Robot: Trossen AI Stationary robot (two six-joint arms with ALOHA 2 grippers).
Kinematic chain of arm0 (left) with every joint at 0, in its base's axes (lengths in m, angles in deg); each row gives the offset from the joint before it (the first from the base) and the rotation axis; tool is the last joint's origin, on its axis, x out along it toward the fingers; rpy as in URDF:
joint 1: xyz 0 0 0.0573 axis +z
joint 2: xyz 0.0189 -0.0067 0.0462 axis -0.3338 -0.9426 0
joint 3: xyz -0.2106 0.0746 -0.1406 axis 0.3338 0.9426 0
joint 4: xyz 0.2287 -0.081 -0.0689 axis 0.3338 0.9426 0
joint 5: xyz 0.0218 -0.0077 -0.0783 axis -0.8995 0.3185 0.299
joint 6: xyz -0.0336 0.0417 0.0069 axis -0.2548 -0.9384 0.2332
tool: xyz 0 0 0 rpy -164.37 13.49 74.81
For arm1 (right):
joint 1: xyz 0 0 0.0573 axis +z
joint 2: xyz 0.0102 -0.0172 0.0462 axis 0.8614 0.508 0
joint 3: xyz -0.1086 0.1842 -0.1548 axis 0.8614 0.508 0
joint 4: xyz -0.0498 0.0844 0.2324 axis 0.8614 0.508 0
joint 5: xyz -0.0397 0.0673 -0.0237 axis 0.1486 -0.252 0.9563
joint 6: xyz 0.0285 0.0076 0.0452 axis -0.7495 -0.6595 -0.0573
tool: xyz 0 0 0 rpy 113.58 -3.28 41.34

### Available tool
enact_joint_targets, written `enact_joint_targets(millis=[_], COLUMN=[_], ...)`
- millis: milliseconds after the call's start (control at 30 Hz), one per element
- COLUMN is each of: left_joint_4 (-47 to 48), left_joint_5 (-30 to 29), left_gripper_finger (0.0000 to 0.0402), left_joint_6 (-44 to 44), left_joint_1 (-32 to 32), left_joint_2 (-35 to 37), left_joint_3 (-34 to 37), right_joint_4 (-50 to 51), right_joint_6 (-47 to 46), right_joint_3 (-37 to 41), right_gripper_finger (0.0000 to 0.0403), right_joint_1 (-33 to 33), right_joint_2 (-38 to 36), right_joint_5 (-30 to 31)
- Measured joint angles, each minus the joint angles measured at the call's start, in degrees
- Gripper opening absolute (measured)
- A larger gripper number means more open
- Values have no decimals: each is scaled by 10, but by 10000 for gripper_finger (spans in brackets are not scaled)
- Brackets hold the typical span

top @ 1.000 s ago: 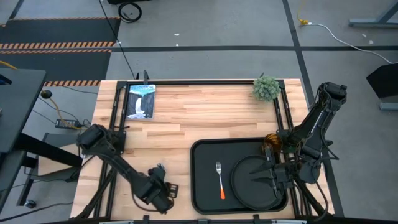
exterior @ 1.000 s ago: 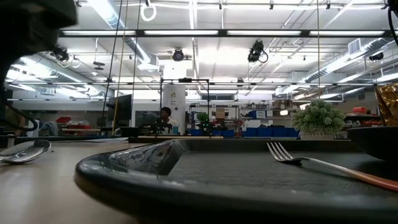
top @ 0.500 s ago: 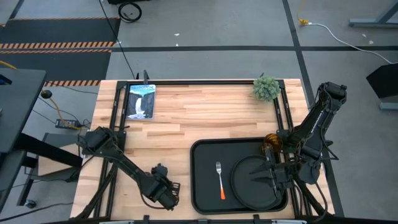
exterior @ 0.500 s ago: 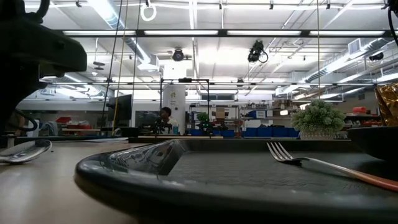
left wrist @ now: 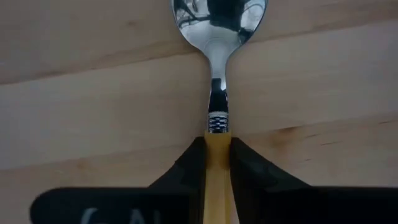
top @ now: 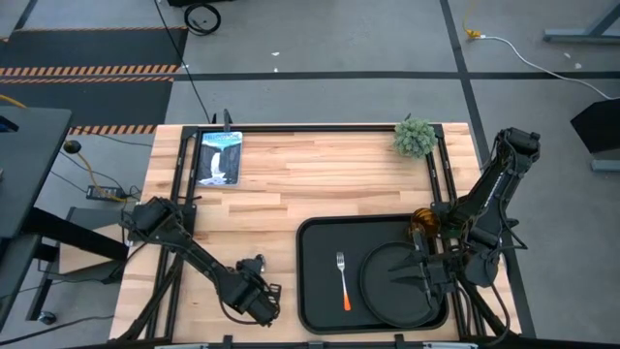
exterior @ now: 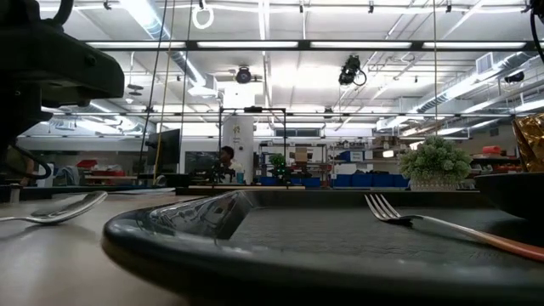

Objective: Pick and place plate/cup/fork/spoon on tray
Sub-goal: Put the orange spoon on the black tray to the left of the orange fork

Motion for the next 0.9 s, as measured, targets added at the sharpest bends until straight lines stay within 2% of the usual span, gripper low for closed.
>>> enact_joint_targets(millis=[233, 667, 767, 900], left_joint_4=[13, 5, -11, -18], left_joint_5=[-28, -237, -266, -271], left_gripper_finger=[52, 54, 54, 54], left_joint_6=[1, -11, -23, -60], left_joint_1=[5, 31, 44, 65], left_joint_2=[-6, -4, -19, -74], left_joint_3=[-37, -158, -194, -265], right_joint_4=[0, 0, 0, 1], right_joint_6=[0, 6, 9, 14], right_joint_3=[0, 0, 0, 0], right_gripper_finger=[114, 114, 114, 114], right_joint_1=[0, 0, 0, 0], right_joint_2=[0, 0, 0, 0], right_joint_5=[-1, -10, -19, -51])
